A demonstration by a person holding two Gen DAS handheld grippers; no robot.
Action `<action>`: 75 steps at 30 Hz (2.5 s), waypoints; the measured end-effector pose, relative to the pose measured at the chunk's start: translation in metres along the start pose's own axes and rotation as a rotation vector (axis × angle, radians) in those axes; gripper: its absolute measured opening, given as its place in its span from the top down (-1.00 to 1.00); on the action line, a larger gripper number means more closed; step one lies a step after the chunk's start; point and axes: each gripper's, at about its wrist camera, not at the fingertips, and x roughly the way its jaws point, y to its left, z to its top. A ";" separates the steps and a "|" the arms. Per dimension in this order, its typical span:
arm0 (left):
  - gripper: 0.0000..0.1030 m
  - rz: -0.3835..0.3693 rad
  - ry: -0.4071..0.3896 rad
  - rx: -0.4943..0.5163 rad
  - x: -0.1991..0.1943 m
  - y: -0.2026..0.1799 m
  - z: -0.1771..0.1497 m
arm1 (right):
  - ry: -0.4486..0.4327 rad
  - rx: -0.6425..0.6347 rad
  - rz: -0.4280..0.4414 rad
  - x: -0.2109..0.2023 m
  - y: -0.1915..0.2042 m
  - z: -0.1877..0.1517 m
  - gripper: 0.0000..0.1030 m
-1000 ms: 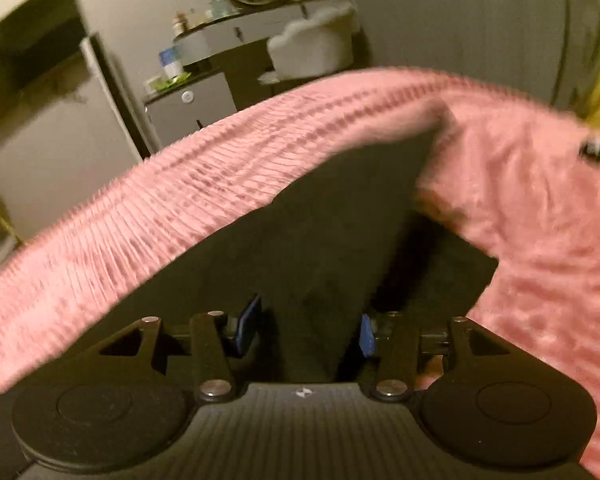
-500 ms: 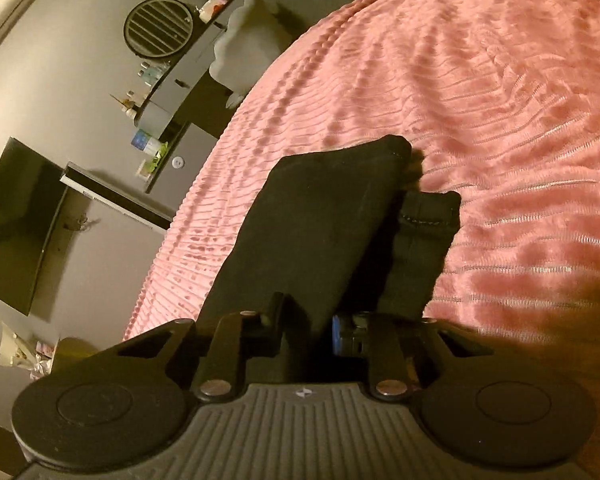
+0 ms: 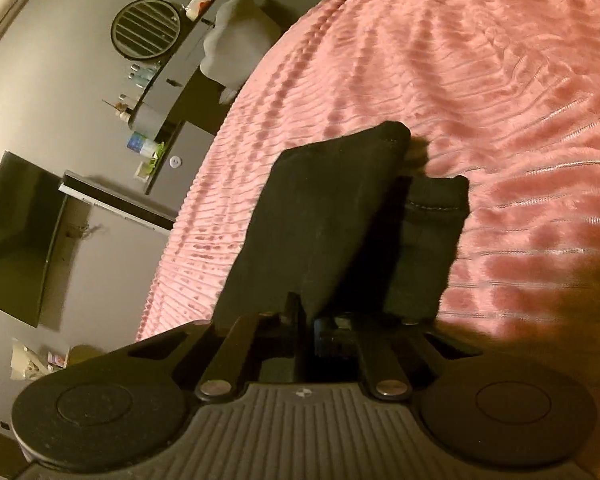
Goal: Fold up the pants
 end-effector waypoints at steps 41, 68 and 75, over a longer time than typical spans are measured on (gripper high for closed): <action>-0.85 -0.140 0.150 0.843 0.044 -0.217 -0.137 | 0.171 -0.924 -0.047 0.032 0.147 -0.213 0.12; -1.00 -0.067 0.253 1.019 0.080 -0.238 -0.248 | 0.115 -0.972 0.046 0.056 0.141 -0.202 0.23; -1.00 0.131 0.157 1.028 0.072 -0.205 -0.197 | -0.057 -0.654 -0.143 0.014 0.074 -0.083 0.26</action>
